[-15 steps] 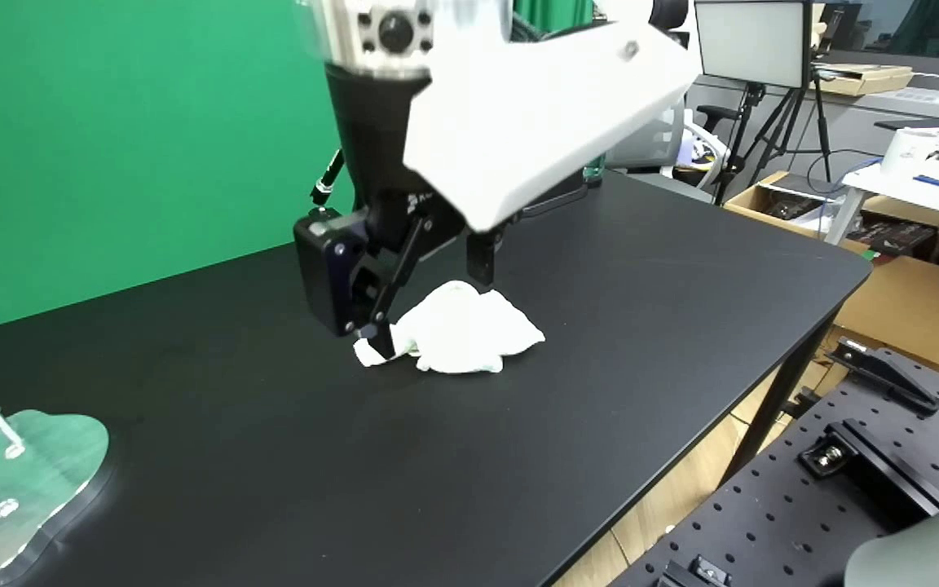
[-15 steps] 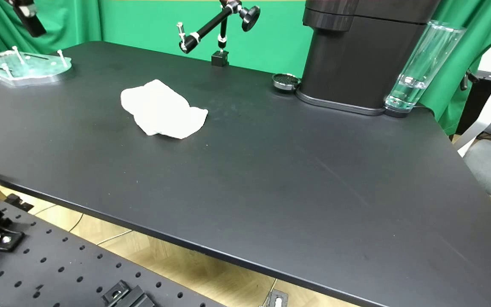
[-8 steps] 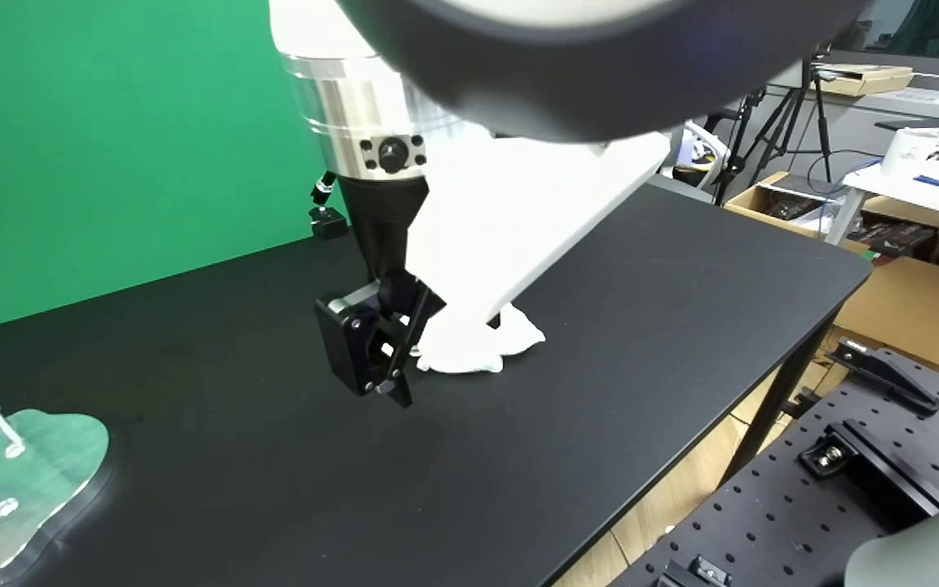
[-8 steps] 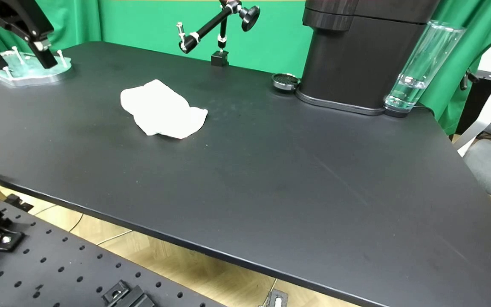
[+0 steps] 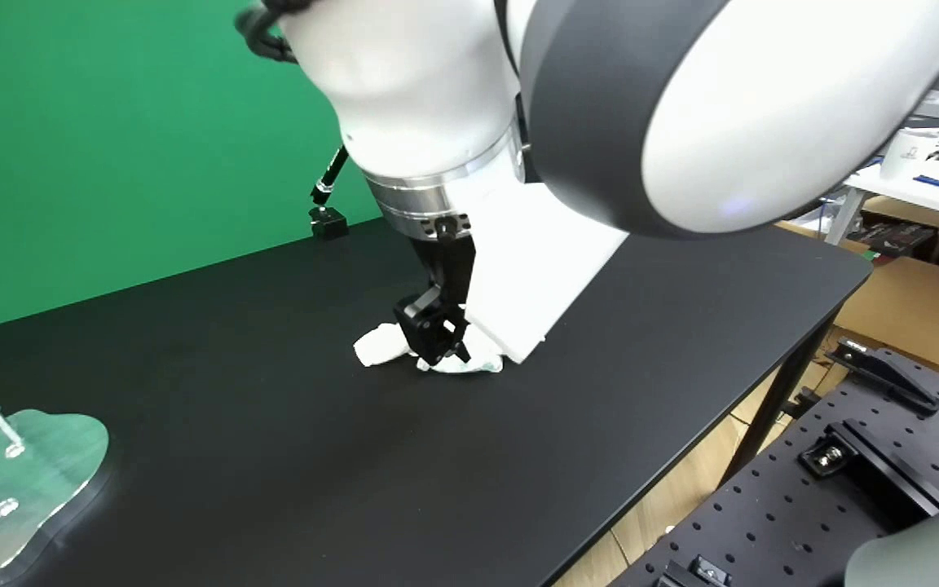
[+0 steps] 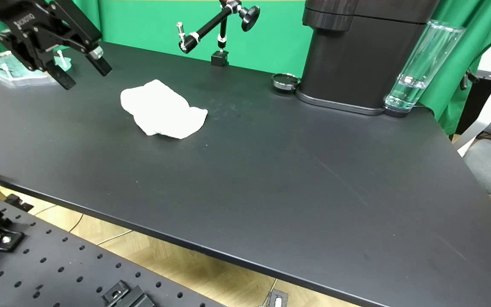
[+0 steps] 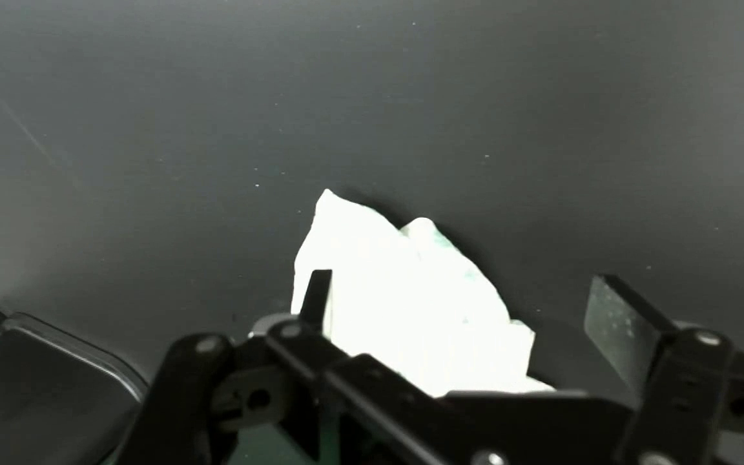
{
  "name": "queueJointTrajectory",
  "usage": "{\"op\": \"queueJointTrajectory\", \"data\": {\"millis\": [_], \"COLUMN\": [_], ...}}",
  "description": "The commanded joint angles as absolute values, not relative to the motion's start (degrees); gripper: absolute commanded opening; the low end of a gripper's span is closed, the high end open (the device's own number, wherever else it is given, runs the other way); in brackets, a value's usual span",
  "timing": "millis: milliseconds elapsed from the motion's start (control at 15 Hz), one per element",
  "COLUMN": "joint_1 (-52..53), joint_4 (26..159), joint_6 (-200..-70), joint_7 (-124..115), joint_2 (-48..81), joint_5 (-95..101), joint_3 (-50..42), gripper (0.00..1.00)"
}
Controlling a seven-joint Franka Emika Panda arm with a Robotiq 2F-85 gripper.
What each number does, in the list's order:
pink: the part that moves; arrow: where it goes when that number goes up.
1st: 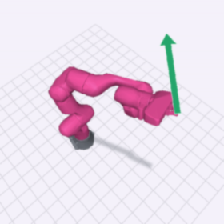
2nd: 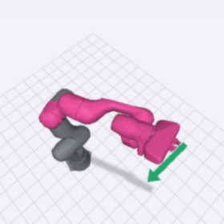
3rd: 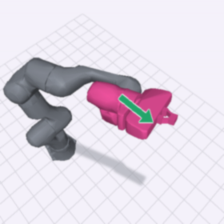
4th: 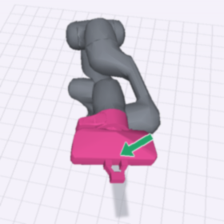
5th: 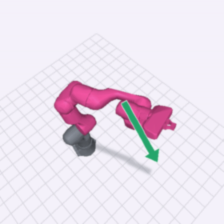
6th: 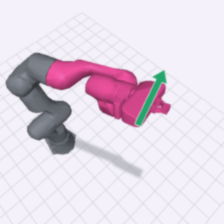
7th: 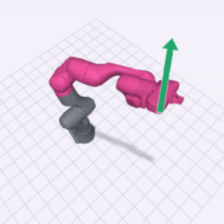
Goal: Put the cloth on the stand
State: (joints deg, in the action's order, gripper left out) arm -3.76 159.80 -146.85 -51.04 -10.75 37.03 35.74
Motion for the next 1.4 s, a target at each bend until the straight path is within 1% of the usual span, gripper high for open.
{"op": "queueJointTrajectory", "data": {"millis": [0, 200, 267, 333, 400, 533, 667, 1000, 1200, 1333], "joint_1": [-9.0, -10.5, -10.4, -2.8, -0.7, 2.7, 3.5, 3.8, 7.4, 8.7], "joint_4": [157.0, 153.8, 152.3, 151.3, 155.3, 153.5, 152.3, 151.8, 150.6, 150.0], "joint_6": [-143.3, -138.2, -136.5, -134.9, -138.5, -137.4, -137.4, -137.1, -136.9, -139.4], "joint_7": [-65.8, -74.7, -73.3, -68.8, -69.1, -68.4, -68.2, -68.1, -68.4, -66.1], "joint_2": [-4.2, 3.6, 7.5, 10.8, 2.6, 7.5, 10.1, 10.5, 9.2, 7.8], "joint_5": [49.0, 56.5, 55.7, 52.1, 52.1, 51.3, 50.9, 50.9, 49.6, 48.3], "joint_3": [39.1, 39.1, 38.2, 30.1, 29.3, 24.9, 23.6, 23.5, 19.3, 17.1], "gripper": [1.0, 1.0, 1.0, 1.0, 1.0, 1.0, 1.0, 1.0, 1.0, 1.0]}}
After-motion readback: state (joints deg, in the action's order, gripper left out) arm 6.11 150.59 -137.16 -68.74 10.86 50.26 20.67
